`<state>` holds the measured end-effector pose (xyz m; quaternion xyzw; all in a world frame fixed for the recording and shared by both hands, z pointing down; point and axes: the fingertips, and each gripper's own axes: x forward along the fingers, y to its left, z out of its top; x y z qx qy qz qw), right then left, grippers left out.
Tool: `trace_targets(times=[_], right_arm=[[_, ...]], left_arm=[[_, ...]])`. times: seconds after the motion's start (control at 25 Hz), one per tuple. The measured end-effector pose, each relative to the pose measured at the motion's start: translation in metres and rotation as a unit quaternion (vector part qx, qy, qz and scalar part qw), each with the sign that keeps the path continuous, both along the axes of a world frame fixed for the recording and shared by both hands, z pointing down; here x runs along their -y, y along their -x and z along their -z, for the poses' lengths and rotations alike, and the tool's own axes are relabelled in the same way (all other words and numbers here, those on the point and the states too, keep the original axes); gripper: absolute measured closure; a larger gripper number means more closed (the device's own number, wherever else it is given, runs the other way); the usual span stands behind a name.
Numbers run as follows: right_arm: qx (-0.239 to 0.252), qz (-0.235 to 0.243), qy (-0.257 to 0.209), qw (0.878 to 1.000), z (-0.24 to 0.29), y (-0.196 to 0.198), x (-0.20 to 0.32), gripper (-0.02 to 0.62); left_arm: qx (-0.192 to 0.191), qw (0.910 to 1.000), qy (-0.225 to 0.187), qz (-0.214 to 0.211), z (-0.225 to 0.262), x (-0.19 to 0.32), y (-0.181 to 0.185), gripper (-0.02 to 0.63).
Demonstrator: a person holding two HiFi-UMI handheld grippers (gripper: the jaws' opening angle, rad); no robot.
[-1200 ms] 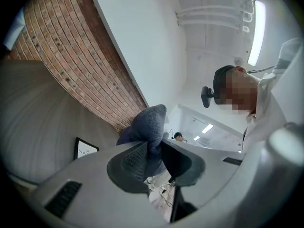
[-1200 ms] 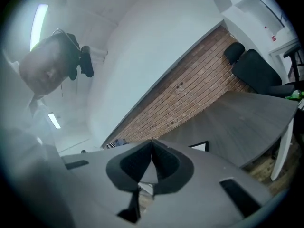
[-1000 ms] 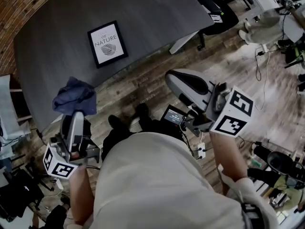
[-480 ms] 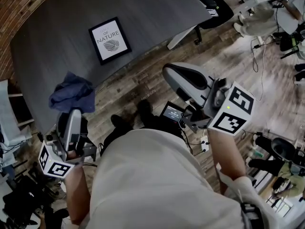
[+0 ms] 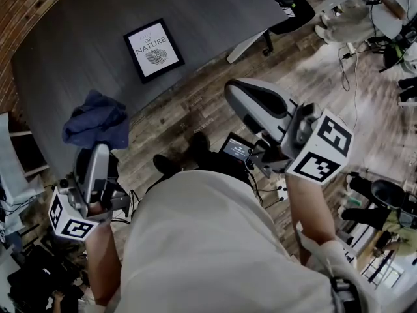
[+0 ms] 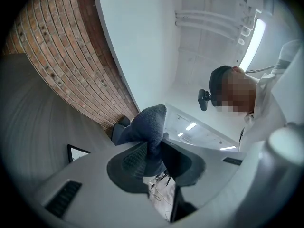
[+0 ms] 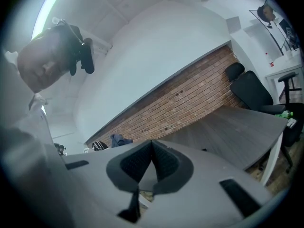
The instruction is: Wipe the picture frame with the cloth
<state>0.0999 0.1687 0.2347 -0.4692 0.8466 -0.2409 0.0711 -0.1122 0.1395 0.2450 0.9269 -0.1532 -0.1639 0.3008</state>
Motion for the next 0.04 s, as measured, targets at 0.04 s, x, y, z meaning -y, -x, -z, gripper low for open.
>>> trace_targets(times=[0.04], right_arm=[[-0.001, -0.001, 0.0, 1.0, -0.0001, 0.0019, -0.0006, 0.581]], left_arm=[[0.0, 1.0, 0.0, -0.002, -0.0002, -0.0001, 0.0014, 0.515]])
